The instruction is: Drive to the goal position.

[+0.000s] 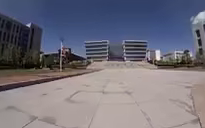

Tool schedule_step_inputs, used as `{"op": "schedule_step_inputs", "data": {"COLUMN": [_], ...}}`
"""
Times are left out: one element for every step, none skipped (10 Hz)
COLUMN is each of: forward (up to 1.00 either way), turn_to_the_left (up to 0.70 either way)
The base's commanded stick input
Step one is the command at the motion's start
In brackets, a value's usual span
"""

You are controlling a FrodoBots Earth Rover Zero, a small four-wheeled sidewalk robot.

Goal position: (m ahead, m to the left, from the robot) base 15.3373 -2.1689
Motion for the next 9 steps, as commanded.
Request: {"op": "schedule_step_inputs", "data": {"forward": [0.7,0.7,0.7,0.7,0.7,0.7,0.7,0.7,0.7], "turn_to_the_left": [-0.23,-0.15,-0.06,0.01,0.01,0.01,0.01,0.01,0.01]}}
